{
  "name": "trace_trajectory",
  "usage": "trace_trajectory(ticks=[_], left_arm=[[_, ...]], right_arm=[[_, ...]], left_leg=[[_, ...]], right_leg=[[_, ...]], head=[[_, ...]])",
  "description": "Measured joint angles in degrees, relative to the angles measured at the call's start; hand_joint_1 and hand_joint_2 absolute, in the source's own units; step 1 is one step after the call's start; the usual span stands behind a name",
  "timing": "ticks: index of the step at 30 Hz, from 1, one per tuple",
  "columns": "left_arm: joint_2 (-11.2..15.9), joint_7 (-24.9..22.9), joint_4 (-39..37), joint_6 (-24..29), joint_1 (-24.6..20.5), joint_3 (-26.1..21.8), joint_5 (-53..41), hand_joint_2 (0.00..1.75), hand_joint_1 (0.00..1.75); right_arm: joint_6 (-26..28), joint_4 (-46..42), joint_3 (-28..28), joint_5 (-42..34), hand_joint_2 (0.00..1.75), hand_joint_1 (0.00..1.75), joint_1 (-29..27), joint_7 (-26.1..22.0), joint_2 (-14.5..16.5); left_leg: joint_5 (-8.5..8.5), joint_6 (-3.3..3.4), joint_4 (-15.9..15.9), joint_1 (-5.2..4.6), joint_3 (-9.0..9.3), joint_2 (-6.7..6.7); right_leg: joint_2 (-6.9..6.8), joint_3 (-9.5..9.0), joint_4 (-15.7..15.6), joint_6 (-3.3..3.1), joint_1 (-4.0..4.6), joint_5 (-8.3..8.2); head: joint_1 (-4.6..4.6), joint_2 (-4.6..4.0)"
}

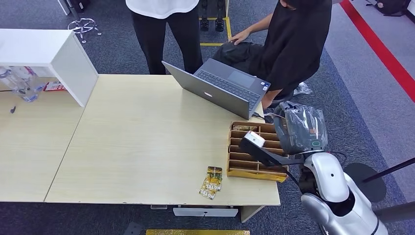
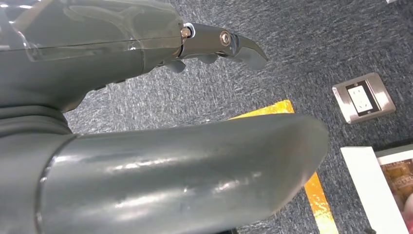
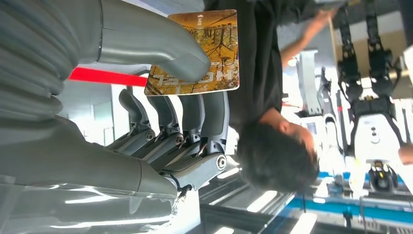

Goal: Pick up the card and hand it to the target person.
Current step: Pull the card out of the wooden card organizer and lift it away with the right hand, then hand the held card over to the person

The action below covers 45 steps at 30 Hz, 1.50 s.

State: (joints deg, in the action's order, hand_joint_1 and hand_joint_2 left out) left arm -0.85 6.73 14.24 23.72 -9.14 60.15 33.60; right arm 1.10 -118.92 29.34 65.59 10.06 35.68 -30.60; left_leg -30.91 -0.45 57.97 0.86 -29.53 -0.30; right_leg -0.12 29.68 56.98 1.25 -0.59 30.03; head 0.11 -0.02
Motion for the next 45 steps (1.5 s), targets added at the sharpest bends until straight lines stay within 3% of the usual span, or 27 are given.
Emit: trace_trajectory(ticks=[23,45], left_arm=[[-0.1,-1.8,0.0,-1.2,-1.3,0.0,-2.8,0.00,0.00],[-0.5,-2.3,0.0,-1.3,-1.7,0.1,-3.1,0.00,0.00]], right_arm=[[1.3,5.8,-4.2,-4.4,1.75,1.45,7.7,-2.4,-2.8],[2.7,14.4,-4.2,-6.4,1.75,1.47,8.2,-2.0,-3.4]], left_leg=[[0.00,0.00,0.0,0.00,-0.01,0.00],[0.00,0.00,0.0,0.00,-0.01,0.00]], right_leg=[[-0.01,0.00,0.0,0.00,0.00,-0.01],[0.00,0.01,0.0,0.00,0.00,-0.01]], head=[[0.00,0.00],[0.00,0.00]])
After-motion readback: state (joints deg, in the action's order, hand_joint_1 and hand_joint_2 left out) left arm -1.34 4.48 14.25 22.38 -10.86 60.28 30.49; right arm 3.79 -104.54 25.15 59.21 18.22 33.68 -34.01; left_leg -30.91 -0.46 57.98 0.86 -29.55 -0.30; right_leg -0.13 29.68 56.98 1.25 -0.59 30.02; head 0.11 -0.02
